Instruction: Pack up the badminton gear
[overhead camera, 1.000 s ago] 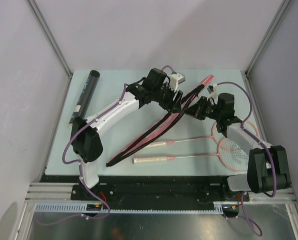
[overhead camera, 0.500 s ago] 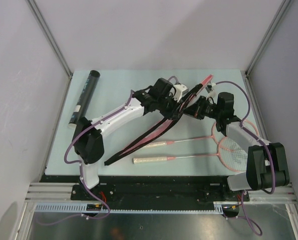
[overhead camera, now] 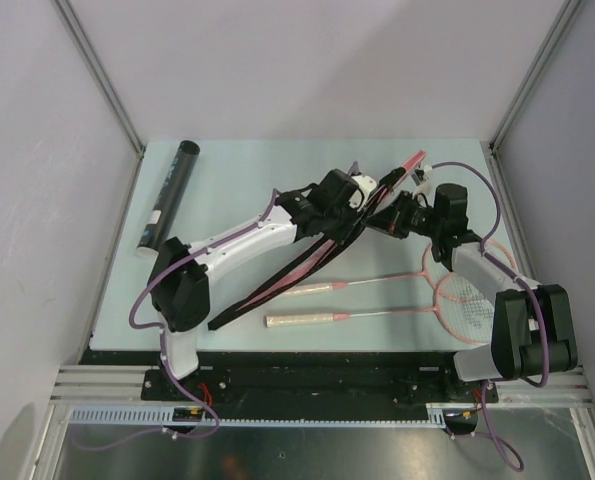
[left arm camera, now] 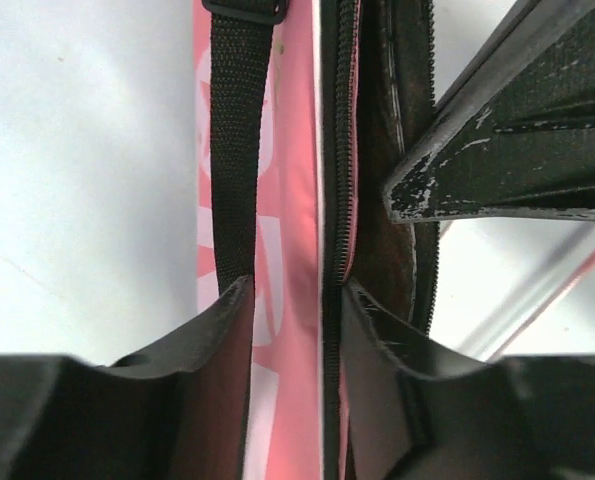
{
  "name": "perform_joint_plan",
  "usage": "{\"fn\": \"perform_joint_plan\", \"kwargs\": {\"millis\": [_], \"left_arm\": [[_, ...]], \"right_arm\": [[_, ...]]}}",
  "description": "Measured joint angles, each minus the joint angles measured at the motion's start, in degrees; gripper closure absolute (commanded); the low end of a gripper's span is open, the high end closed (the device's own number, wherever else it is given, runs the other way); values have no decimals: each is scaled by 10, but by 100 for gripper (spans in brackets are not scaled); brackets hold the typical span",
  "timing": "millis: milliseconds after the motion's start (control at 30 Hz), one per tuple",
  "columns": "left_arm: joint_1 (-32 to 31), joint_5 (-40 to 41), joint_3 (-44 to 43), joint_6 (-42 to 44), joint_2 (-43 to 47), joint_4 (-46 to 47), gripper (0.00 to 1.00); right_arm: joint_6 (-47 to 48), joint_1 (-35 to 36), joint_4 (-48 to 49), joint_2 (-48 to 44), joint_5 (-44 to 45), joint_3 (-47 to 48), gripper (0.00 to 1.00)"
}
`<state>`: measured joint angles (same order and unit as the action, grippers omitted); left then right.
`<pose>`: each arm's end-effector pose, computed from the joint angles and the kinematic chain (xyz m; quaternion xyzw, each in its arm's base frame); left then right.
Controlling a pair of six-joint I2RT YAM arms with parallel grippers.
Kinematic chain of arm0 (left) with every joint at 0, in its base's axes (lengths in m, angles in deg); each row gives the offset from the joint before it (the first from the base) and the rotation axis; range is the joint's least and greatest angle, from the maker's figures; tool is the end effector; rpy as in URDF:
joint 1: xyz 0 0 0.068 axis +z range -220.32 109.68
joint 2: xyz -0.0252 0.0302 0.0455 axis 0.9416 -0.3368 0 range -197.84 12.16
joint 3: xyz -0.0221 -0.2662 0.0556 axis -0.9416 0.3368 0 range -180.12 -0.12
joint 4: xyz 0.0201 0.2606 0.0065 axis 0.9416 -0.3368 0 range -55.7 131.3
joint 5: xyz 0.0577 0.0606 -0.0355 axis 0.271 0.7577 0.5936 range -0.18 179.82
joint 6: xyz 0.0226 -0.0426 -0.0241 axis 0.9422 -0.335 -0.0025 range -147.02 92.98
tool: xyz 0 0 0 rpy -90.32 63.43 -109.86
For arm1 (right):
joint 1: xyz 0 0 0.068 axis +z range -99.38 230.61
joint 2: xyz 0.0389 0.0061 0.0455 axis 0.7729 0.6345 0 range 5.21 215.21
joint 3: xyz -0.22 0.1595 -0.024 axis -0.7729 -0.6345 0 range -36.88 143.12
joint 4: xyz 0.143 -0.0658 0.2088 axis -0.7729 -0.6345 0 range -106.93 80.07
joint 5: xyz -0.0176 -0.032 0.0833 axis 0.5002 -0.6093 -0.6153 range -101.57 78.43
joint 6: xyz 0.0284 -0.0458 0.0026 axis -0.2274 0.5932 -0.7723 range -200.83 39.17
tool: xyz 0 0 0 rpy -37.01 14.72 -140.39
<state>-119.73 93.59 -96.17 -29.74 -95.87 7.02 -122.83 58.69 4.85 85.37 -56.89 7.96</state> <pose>0.2812 -0.3247 0.2932 0.3563 0.8565 -0.1362 0.3478 0.2957 0.0675 0.2462 0.0113 0.7894 0.5093 0.3425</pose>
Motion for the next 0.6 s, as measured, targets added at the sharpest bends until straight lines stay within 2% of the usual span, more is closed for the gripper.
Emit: {"fn": "perform_joint_plan", "kwargs": {"millis": [67, 100, 133, 300, 500, 600], "left_arm": [[-4, 25, 0, 1, 0, 1, 83], [-5, 33, 0, -2, 0, 2, 96], [-5, 39, 0, -2, 0, 3, 100], [-2, 46, 0, -10, 0, 0, 100], [-1, 52, 0, -49, 0, -8, 100], [-1, 58, 0, -68, 0, -9, 100]], "right_arm": [[1, 2, -9, 0, 6, 5, 100], [3, 4, -13, 0, 10, 8, 100], [6, 7, -22, 0, 18, 13, 98], [31, 33, -73, 0, 74, 36, 77], [47, 104, -139, -1, 212, 50, 51], [45, 140, -165, -2, 278, 52, 48]]}}
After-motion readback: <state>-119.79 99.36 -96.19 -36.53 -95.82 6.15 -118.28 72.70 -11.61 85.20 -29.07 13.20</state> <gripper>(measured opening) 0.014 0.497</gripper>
